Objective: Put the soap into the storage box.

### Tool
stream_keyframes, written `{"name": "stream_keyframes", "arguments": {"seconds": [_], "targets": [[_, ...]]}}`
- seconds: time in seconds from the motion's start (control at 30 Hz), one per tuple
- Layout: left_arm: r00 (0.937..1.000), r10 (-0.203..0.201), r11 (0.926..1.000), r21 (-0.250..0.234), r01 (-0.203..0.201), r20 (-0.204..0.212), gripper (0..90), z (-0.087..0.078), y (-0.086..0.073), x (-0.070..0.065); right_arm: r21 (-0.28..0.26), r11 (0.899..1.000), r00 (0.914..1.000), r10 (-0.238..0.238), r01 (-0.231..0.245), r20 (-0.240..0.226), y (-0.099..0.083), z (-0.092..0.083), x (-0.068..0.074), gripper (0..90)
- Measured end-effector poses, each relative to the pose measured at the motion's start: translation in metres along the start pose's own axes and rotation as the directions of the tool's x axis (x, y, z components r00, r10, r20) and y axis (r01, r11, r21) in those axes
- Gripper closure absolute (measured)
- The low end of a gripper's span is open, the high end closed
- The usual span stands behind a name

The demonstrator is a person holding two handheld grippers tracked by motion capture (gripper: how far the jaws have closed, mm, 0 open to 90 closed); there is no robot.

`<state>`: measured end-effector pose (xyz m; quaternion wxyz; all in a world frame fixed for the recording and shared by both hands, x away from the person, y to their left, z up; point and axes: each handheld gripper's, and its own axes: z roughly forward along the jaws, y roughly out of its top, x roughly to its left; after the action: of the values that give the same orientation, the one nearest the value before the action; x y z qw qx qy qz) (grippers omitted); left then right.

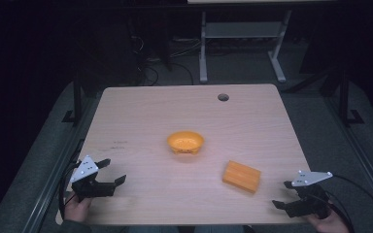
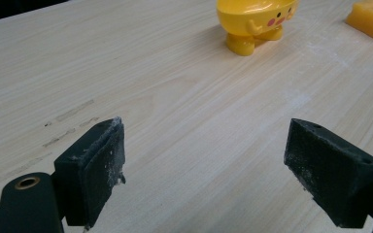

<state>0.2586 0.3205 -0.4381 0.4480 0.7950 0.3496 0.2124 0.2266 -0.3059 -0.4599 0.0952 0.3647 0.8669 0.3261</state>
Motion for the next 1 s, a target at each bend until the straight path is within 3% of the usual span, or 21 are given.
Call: {"name": "stream_keyframes", "arguments": {"seconds": [0.2,0.8,1.0], "targets": [[1.0,-0.003,0.9999,-0.01,0.003,0.001,14.3,-0.002,0.0,-0.001,0.02,1.0,0.9999,-0.008,0.009,-0.015,0.006,0.001,0.002,16.8],[1.0,0.001,0.9999,-0.012,-0.001,0.007,14.3,0.0,0.001,-0.001,0.068,0.993,0.9947,-0.093,0.096,-0.044,0.045,0.006,0.004,16.7],[1.0,0.003,1.0,-0.009,-0.003,0.009,14.3,0.0,0.001,-0.001,0.06,0.991,0.9923,-0.113,0.116,-0.051,0.056,0.007,0.004,16.5]]}}
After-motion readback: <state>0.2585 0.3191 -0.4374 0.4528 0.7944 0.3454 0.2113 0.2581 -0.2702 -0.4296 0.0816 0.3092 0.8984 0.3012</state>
